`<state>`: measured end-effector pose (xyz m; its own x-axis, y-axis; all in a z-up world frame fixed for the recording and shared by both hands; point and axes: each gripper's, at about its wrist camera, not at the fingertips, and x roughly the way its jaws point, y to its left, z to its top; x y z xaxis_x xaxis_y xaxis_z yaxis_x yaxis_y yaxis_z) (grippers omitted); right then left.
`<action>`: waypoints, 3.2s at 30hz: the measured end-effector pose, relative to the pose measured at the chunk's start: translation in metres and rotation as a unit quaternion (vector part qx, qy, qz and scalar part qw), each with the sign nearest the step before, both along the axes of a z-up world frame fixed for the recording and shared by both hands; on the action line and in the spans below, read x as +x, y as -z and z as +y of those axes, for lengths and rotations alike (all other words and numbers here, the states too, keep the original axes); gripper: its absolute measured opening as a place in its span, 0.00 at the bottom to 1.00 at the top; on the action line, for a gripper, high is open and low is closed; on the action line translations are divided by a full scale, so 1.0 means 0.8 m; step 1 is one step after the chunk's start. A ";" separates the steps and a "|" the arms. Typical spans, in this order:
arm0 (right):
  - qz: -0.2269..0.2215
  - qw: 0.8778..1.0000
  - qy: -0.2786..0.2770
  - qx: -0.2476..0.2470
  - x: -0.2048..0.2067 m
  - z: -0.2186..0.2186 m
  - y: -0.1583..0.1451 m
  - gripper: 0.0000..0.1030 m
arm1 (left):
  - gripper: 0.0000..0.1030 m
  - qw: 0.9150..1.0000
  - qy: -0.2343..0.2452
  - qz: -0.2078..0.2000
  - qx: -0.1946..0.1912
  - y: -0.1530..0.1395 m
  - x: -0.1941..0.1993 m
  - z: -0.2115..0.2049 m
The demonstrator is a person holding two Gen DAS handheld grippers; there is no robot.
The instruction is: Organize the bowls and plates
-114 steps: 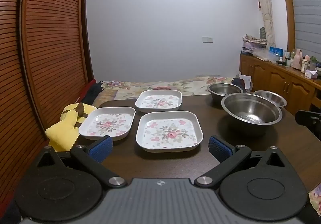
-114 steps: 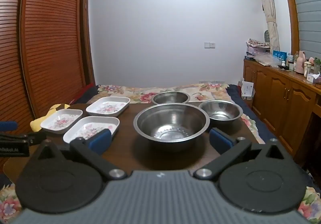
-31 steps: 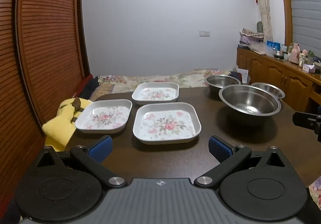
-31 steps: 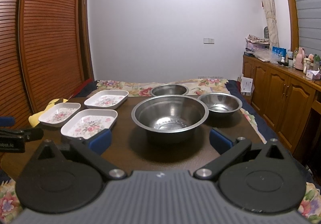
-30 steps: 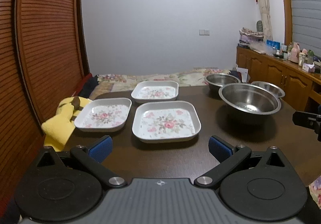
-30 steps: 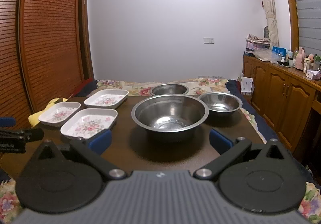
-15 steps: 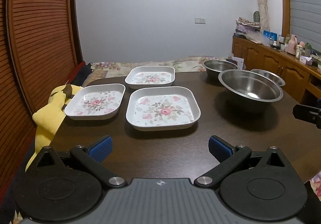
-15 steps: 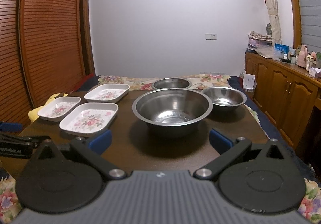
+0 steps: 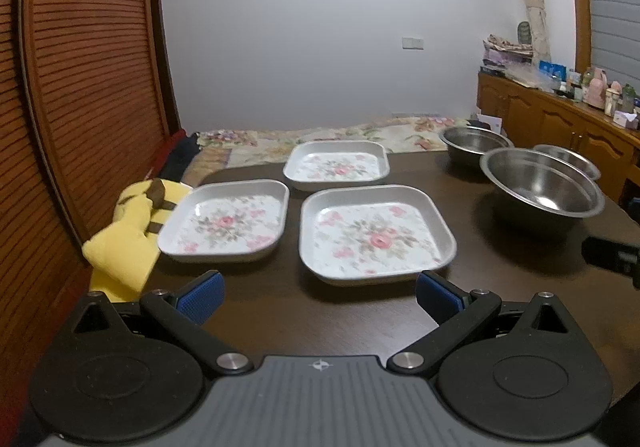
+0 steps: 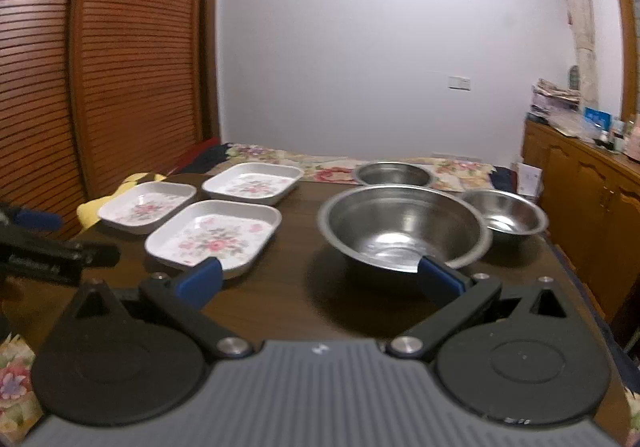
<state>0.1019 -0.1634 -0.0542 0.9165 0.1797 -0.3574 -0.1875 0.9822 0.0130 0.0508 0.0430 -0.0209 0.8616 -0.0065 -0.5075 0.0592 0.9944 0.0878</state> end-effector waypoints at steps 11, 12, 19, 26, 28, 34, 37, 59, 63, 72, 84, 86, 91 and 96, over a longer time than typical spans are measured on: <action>0.023 0.999 -0.046 0.003 0.027 0.042 -0.002 1.00 | 1.00 1.000 0.021 -0.004 -0.013 0.001 0.033 0.031; 0.026 0.999 -0.048 0.003 0.031 0.045 -0.002 1.00 | 1.00 1.000 0.024 -0.004 -0.017 0.002 0.036 0.033; 0.041 0.997 -0.063 0.001 0.053 0.064 0.000 0.99 | 0.99 0.998 0.038 -0.004 -0.055 0.004 0.051 0.050; 0.062 0.995 -0.078 0.002 0.072 0.081 0.009 0.87 | 0.80 0.997 0.039 0.014 -0.072 0.017 0.074 0.057; 0.066 0.995 -0.077 -0.001 0.079 0.085 0.013 0.84 | 0.71 0.996 0.040 0.020 -0.076 0.021 0.080 0.057; 0.086 0.994 -0.069 0.011 0.097 0.089 0.018 0.69 | 0.61 0.995 0.052 0.026 -0.085 0.023 0.086 0.052; 0.088 0.994 -0.067 0.010 0.101 0.091 0.020 0.65 | 0.53 0.994 0.055 0.027 -0.088 0.023 0.091 0.050; 0.117 0.993 -0.031 0.011 0.140 0.091 0.044 0.43 | 0.18 0.994 0.040 0.058 -0.080 0.053 0.123 0.043; 0.125 0.992 -0.029 0.019 0.145 0.087 0.051 0.31 | 0.13 0.994 0.039 0.062 -0.084 0.058 0.124 0.047; 0.124 0.991 -0.034 0.031 0.147 0.083 0.054 0.23 | 0.11 0.993 0.039 0.050 -0.099 0.062 0.124 0.052; 0.130 0.987 -0.054 0.079 0.138 0.067 0.056 0.16 | 0.10 0.992 0.041 0.030 -0.113 0.053 0.093 0.059; 0.128 0.986 -0.058 0.087 0.131 0.061 0.054 0.16 | 0.10 0.992 0.044 0.024 -0.113 0.049 0.081 0.057; 0.121 0.985 -0.061 0.111 0.105 0.046 0.047 0.16 | 0.11 0.991 0.054 0.013 -0.119 0.040 0.052 0.051; 0.123 0.981 -0.065 0.133 0.083 0.030 0.046 0.16 | 0.11 0.990 0.063 0.009 -0.129 0.037 0.025 0.043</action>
